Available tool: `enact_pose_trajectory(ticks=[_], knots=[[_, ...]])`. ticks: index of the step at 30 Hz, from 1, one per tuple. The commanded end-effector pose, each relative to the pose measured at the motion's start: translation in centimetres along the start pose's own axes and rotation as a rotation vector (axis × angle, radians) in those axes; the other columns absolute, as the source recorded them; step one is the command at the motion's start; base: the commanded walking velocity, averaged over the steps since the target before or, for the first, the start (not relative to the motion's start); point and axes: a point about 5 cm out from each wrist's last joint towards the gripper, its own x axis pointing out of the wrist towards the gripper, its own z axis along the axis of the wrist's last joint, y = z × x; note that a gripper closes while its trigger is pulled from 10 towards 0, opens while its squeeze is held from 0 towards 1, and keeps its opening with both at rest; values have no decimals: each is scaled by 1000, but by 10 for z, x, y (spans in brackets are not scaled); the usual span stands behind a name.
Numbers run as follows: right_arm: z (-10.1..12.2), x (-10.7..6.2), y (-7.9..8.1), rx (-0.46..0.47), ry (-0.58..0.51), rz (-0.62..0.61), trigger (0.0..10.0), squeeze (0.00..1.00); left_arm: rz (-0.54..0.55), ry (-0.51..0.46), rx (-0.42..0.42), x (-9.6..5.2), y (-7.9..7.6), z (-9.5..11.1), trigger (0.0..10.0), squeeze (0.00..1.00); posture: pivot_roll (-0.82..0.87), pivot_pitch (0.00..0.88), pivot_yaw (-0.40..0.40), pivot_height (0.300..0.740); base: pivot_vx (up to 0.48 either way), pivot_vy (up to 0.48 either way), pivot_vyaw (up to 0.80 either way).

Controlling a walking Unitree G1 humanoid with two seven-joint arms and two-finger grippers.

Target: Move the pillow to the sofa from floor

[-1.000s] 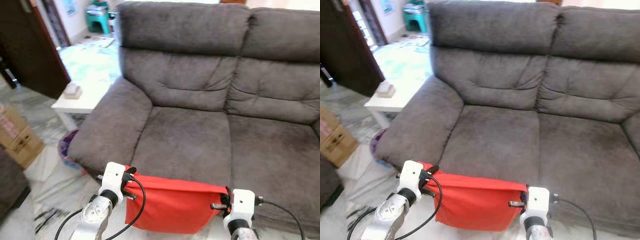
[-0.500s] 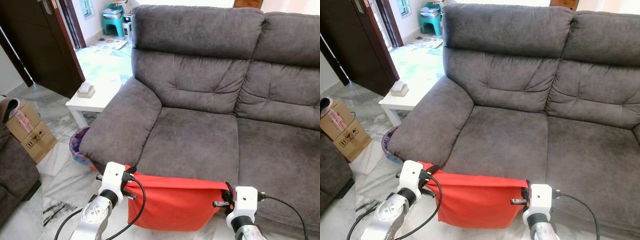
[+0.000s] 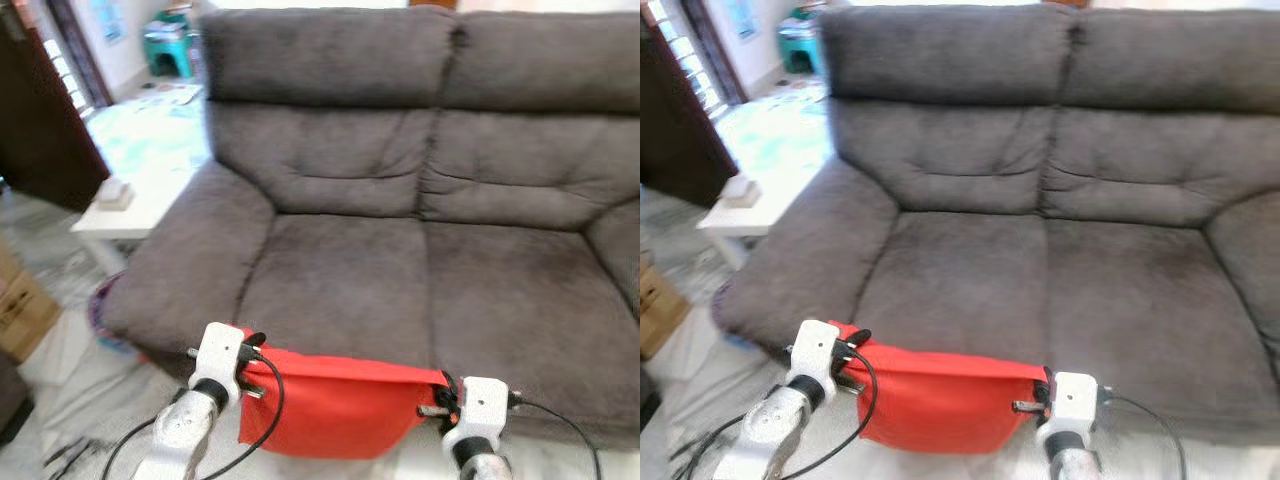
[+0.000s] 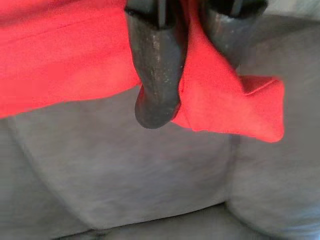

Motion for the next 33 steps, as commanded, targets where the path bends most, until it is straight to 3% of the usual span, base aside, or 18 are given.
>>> enact_pose_trajectory(ticks=[1,19,21,33], knots=[[11,-3,-26,35,-62,-127,10000,0,104,-12,7,-7,25,2,10000,0,85,108,41,740,0,0,-800],[15,4,-20,27,-72,-104,10000,0,127,-32,-11,-8,25,5,10000,0,93,119,27,740,0,0,-800],[17,5,-18,-6,-81,-90,10000,0,131,-33,-9,-8,25,5,10000,0,96,120,24,740,0,0,0],[16,7,-13,-4,-75,-76,10000,0,145,-33,2,-9,28,6,10000,0,101,118,26,740,0,0,0]])
